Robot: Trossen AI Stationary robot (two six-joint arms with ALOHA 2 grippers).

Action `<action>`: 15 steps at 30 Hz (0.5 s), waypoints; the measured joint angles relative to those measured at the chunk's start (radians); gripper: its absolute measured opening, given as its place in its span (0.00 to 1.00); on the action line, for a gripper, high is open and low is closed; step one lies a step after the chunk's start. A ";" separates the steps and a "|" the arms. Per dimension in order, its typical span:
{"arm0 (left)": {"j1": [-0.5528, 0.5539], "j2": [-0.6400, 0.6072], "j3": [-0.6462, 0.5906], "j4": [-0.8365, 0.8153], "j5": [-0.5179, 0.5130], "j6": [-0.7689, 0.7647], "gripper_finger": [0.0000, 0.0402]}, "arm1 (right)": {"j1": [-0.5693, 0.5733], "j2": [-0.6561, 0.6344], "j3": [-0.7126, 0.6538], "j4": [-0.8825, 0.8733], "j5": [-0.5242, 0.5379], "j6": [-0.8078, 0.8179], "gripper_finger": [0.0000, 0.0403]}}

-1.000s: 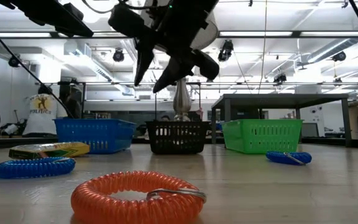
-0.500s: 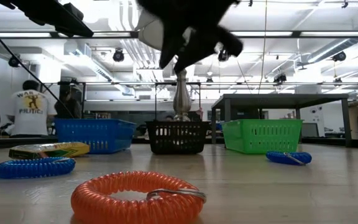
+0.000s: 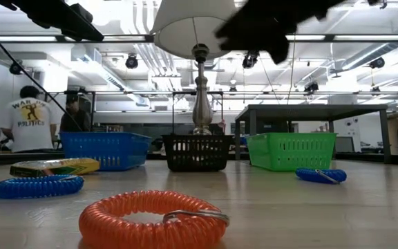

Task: Pick & Place Office Desk Supplies
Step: Put the yellow crayon box into the black bin

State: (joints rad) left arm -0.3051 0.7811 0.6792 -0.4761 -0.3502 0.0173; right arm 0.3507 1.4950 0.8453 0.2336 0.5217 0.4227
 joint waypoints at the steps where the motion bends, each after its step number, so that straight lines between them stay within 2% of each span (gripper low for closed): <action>1: 0.000 0.000 0.000 0.000 0.000 0.000 0.42 | -0.001 -0.036 -0.047 0.018 0.001 -0.028 0.33; 4: 0.000 0.000 0.000 0.000 0.000 0.000 0.42 | 0.005 -0.178 -0.163 0.040 0.026 -0.089 0.33; 8: 0.000 0.000 0.000 0.000 0.000 0.000 0.42 | 0.000 -0.332 -0.295 0.125 0.148 -0.033 0.33; 12: 0.000 0.000 0.000 0.000 0.000 0.000 0.42 | 0.003 -0.388 -0.392 0.266 0.180 -0.045 0.33; 15: 0.000 0.000 0.000 0.000 0.000 0.000 0.42 | 0.003 -0.389 -0.428 0.276 0.174 -0.059 0.33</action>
State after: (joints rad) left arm -0.3050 0.7811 0.6792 -0.4761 -0.3503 0.0170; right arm 0.3534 1.1062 0.4169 0.5100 0.6958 0.3633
